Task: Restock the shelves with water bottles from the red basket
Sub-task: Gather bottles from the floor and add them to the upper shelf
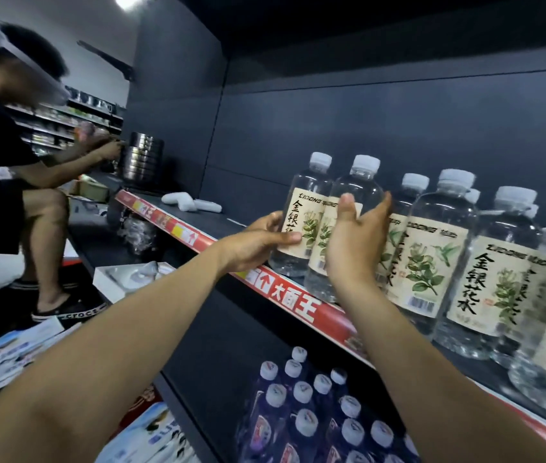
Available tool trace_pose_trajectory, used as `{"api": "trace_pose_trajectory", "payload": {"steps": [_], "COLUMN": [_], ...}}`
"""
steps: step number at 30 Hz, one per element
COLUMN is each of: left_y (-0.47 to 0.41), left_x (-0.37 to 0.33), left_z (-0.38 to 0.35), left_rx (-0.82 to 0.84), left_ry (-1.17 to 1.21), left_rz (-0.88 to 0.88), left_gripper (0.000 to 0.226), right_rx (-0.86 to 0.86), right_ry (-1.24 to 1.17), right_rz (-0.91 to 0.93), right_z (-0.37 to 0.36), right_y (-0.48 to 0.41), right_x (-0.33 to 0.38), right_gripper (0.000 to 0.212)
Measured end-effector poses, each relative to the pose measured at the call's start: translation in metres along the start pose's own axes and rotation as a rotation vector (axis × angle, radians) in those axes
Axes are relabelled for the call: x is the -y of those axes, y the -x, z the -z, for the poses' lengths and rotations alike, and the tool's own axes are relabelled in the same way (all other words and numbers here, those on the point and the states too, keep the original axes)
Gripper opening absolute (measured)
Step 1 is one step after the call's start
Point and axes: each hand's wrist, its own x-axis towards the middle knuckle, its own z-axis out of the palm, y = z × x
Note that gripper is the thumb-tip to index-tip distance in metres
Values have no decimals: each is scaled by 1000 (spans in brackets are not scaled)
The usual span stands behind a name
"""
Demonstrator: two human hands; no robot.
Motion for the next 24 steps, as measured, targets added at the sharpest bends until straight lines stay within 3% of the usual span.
{"api": "trace_pose_trajectory", "payload": {"steps": [4, 8, 10, 18, 24], "left_y": [9, 21, 26, 27, 23], "left_x": [-4, -8, -7, -8, -10], "left_z": [2, 1, 0, -3, -4], "left_rx": [-49, -52, -110, -155, -133], "left_ry": [-129, -388, -431, -505, -527], "left_rz": [16, 6, -13, 4, 84], "left_gripper": [55, 53, 55, 52, 53], "right_rx": [89, 176, 147, 152, 181], "right_ry": [120, 294, 395, 376, 414], "right_rz": [39, 12, 12, 13, -15], "right_z": [-1, 6, 10, 6, 5], "right_y": [3, 21, 28, 29, 27], "right_x": [-8, -14, -15, -19, -27], "right_gripper": [85, 117, 121, 98, 92]}}
